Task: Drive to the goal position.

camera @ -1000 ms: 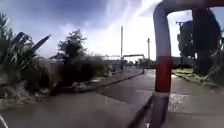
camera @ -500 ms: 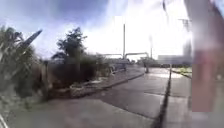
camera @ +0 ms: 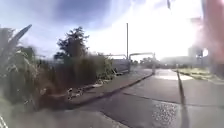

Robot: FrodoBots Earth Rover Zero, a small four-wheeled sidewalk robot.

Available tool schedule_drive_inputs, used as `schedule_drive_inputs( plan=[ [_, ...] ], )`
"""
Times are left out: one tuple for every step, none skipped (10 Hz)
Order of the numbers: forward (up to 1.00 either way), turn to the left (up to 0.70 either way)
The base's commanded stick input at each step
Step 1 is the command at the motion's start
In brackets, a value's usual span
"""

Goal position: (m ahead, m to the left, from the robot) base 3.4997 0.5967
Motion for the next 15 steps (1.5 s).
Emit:
schedule_drive_inputs(
  plan=[
    [0.85,-0.34],
    [0.85,-0.34],
    [0.85,-0.34],
    [0.85,-0.34],
    [0.85,-0.34],
    [0.85,-0.34],
    [0.85,-0.34],
    [0.85,-0.34],
    [0.85,-0.34],
    [0.85,-0.34],
    [0.85,-0.34],
    [0.85,-0.34],
    [0.85,-0.34],
    [0.85,-0.34],
    [0.85,-0.34]
  ],
)
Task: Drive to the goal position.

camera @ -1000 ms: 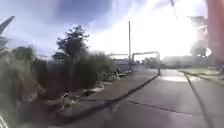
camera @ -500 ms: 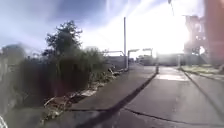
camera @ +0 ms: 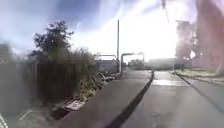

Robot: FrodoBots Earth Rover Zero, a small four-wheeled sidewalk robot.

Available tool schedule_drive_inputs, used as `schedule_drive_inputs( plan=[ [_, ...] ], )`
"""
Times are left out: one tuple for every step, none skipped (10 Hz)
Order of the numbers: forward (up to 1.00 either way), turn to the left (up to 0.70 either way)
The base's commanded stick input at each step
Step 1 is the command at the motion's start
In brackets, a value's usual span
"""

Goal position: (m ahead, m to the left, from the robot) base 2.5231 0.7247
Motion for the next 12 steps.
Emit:
schedule_drive_inputs(
  plan=[
    [0.85,-0.34],
    [0.85,-0.34],
    [0.85,-0.34],
    [0.85,-0.34],
    [0.85,-0.34],
    [0.85,-0.34],
    [0.85,-0.34],
    [0.85,-0.34],
    [0.85,-0.34],
    [0.85,-0.34],
    [0.85,-0.34],
    [0.85,-0.34]
  ],
)
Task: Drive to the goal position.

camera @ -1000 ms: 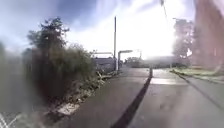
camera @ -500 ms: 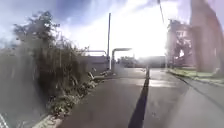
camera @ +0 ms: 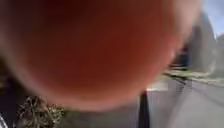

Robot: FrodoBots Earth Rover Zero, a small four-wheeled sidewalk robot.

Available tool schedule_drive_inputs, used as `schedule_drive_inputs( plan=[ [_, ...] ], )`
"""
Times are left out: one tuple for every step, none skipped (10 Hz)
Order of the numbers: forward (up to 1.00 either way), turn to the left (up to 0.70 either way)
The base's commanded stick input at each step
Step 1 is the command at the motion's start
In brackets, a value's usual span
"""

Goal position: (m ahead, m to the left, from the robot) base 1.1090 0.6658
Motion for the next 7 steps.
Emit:
schedule_drive_inputs(
  plan=[
    [0.0,-0.85],
    [0.0,-0.85],
    [0.0,-0.85],
    [0.0,-0.85],
    [0.0,-0.85],
    [0.0,-0.85],
    [0.0,-0.85]
  ],
)
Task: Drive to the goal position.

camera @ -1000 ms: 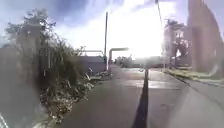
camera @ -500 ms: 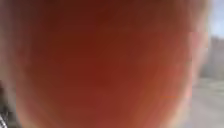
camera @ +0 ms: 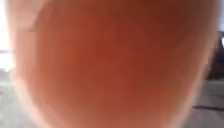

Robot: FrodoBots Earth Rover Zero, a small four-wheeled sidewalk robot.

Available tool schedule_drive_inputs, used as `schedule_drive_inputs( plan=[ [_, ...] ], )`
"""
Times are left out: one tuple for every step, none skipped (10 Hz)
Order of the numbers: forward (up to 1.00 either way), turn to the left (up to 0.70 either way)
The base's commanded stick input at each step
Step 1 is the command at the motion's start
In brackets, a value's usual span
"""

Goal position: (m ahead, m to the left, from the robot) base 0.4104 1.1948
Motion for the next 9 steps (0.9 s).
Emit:
schedule_drive_inputs(
  plan=[
    [0.0,-0.85],
    [0.0,-0.85],
    [0.0,-0.79],
    [0.0,-0.7],
    [0.0,-0.61],
    [0.0,-0.53],
    [0.0,-0.44],
    [0.0,-0.35],
    [0.0,-0.26]
  ],
)
